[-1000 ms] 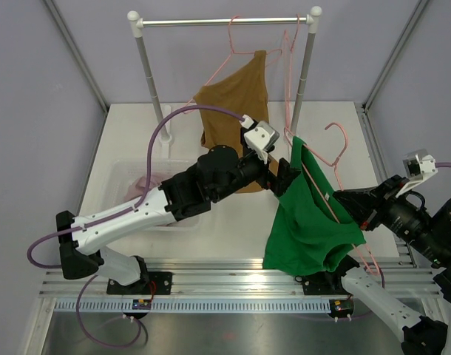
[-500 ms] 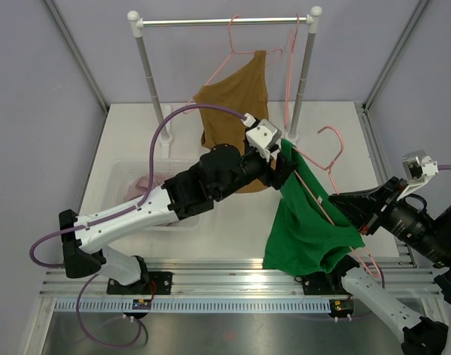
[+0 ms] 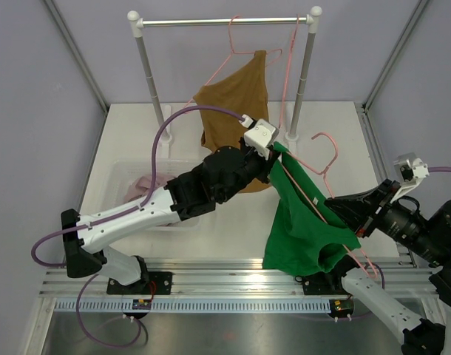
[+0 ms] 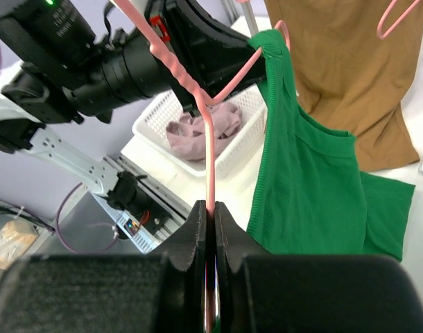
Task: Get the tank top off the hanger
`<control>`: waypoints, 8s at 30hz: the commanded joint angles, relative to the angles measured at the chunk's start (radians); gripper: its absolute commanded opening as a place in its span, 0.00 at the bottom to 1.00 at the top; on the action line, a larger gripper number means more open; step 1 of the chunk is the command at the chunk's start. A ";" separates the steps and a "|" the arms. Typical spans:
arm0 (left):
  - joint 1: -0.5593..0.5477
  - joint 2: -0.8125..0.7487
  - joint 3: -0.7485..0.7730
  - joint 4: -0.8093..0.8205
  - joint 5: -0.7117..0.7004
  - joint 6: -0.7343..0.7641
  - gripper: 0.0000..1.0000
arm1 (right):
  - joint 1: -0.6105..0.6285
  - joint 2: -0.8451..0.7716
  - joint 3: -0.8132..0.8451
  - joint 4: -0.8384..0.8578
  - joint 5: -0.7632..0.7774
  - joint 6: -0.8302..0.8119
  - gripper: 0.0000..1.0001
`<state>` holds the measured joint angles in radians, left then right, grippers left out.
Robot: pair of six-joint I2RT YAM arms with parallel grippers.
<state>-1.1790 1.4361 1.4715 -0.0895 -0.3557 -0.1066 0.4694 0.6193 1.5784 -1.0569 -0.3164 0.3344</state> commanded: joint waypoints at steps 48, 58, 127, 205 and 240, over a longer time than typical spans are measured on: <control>0.225 -0.505 -0.425 -0.492 0.199 -0.268 0.75 | 0.005 0.347 0.017 0.459 0.430 0.052 0.00; 0.209 -0.629 -0.332 -0.826 0.032 -0.263 0.99 | 0.003 0.483 0.101 0.419 0.586 0.054 0.00; 0.048 -0.185 -0.364 -0.323 0.112 -0.357 0.99 | -0.198 0.639 0.314 0.322 0.328 -0.067 1.00; 0.828 -0.051 -0.412 -0.805 0.195 -0.169 0.05 | -0.198 -0.070 -0.360 0.506 -0.154 0.077 1.00; 0.834 -0.876 -0.439 -0.616 -0.068 -0.166 0.99 | -0.198 -0.047 -0.215 0.247 0.146 -0.094 0.99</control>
<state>-0.3500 0.5808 1.0256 -0.7399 -0.3584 -0.2661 0.2726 0.5858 1.3487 -0.8127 -0.2340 0.2569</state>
